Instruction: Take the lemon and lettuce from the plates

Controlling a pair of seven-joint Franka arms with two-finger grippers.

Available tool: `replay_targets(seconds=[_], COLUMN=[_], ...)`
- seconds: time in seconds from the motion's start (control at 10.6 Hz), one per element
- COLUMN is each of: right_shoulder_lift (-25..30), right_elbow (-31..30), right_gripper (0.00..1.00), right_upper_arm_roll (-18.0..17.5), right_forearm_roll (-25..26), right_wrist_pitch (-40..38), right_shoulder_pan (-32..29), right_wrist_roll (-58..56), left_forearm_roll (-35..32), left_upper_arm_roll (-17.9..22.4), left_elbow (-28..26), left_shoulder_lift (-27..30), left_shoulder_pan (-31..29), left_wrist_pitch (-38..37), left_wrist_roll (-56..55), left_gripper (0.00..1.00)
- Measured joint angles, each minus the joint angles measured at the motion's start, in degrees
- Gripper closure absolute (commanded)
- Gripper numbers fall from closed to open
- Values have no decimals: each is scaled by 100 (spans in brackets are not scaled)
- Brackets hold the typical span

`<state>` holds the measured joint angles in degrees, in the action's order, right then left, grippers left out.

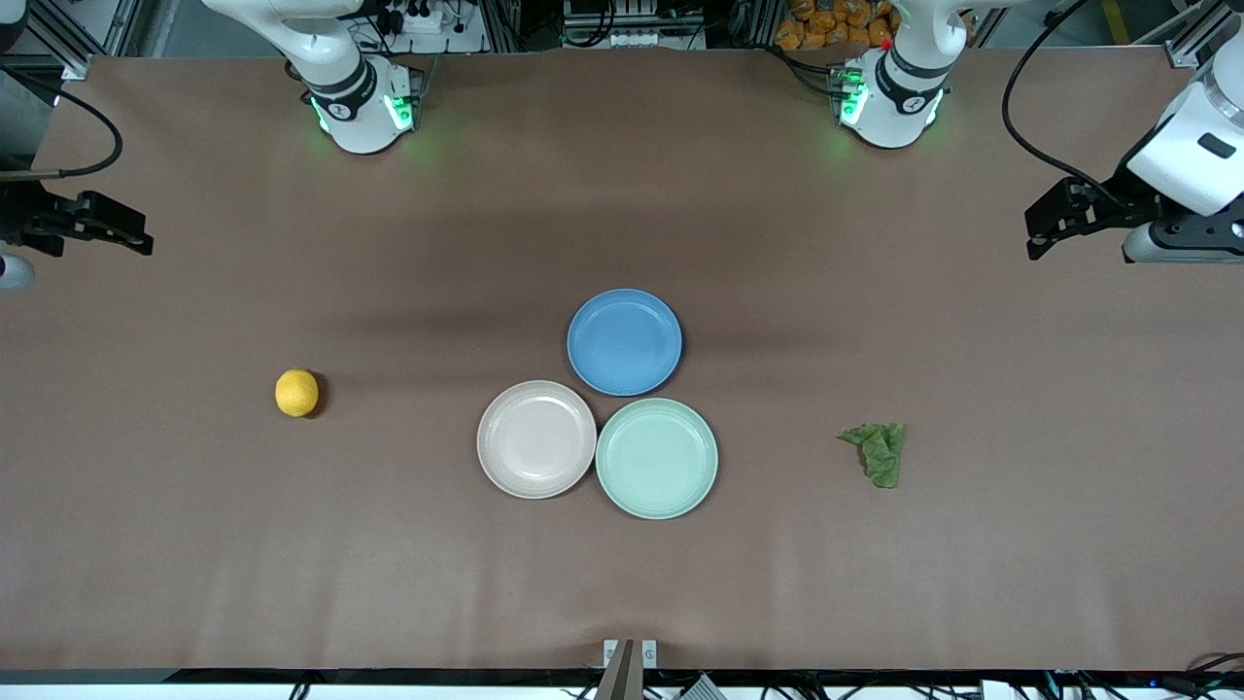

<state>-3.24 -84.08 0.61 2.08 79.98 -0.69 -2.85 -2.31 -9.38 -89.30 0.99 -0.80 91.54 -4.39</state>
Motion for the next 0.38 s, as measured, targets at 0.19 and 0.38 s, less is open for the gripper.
replay_targets(seconds=[0.19,0.38], right_shoulder_lift=[33,41], right_elbow=[12,14], right_gripper=[0,0], right_upper_arm_roll=[0,0], right_forearm_roll=[-2,-3], right_wrist_pitch=[-32,-38], right_shoulder_pan=[20,19], right_wrist_roll=[0,0], left_forearm_roll=[69,84], left_upper_arm_roll=[1,3], left_elbow=[0,0], left_shoulder_lift=[0,0], left_shoulder_pan=[0,0], left_wrist_pitch=[-1,-2], left_wrist_roll=[0,0], left_gripper=[0,0])
